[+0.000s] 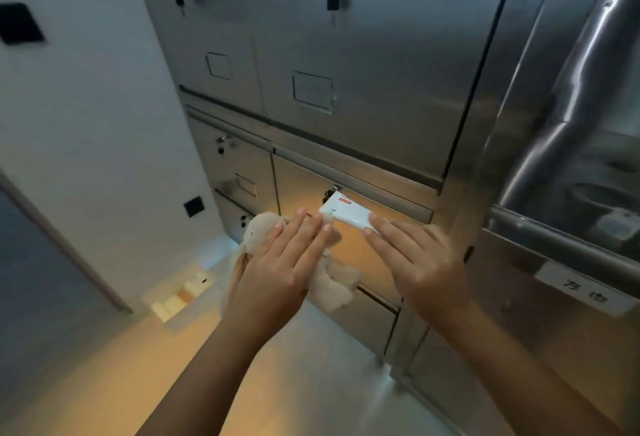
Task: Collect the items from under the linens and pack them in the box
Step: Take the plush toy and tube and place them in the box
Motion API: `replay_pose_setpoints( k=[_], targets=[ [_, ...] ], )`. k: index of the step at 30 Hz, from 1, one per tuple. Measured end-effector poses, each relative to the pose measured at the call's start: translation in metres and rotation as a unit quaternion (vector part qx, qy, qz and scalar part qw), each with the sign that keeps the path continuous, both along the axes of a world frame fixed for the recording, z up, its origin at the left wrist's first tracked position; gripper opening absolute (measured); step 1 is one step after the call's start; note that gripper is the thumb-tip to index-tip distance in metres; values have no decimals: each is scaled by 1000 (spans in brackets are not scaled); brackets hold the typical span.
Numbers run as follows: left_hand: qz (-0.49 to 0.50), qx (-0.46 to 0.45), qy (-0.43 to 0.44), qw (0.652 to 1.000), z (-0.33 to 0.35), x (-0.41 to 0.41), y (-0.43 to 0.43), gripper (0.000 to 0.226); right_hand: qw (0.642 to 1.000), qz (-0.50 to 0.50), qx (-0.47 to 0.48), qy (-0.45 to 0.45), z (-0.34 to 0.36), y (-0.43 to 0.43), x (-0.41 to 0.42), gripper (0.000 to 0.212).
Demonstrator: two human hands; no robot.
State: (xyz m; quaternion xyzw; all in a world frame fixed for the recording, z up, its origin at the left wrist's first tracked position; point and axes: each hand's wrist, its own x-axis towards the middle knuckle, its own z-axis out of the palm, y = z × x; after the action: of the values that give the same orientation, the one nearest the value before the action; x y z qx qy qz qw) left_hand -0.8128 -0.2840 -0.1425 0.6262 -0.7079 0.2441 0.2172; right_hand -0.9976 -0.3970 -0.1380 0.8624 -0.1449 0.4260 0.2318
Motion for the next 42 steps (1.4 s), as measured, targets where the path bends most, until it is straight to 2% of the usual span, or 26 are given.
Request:
replay_pose_setpoints(
  k=[4, 11, 21, 31, 38, 42],
  targets=[
    [65, 16, 19, 998, -7, 45, 37, 76, 998, 57, -3, 10, -9, 13, 60, 21],
    [166, 33, 38, 985, -18, 112, 66, 65, 987, 158, 20, 20, -17, 13, 157, 33],
    [268, 62, 13, 961, -12, 246, 22, 74, 967, 252, 28, 19, -12, -50, 330, 27],
    [331, 95, 40, 938, -22, 366, 12, 79, 948, 315, 24, 34, -24, -78, 473, 23],
    [330, 120, 54, 935, -44, 469, 29, 75, 945, 320, 42, 43, -47, -59, 580, 41],
    [307, 133, 54, 941, -51, 546, 42, 72, 949, 308, 53, 34, -57, -43, 654, 37]
  ],
)
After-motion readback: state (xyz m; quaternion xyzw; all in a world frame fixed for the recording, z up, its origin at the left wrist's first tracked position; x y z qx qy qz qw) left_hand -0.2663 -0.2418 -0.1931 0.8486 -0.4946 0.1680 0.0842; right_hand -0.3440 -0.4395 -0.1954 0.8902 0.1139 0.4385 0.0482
